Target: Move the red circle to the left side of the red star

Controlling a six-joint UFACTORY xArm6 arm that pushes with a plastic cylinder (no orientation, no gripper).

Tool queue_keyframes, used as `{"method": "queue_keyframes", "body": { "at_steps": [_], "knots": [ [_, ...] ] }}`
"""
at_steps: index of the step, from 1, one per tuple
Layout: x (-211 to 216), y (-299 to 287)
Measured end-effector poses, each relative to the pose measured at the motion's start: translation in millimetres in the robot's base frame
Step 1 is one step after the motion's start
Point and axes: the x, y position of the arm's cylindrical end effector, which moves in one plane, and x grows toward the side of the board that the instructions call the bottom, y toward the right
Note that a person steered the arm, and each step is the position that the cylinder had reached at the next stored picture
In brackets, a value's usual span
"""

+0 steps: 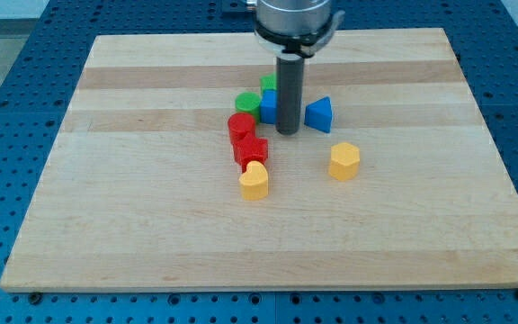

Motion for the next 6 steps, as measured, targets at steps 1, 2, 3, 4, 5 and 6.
{"method": "queue_keyframes", "body": {
  "at_steps": [1, 2, 3, 4, 5, 6],
  "knots": [
    [-11.9, -24.2],
    [-19.9, -52.5],
    [-20.6, -57.8],
    [-4.8, -59.1],
    [8.4, -60.1],
    [18.1, -60.4]
  ]
}}
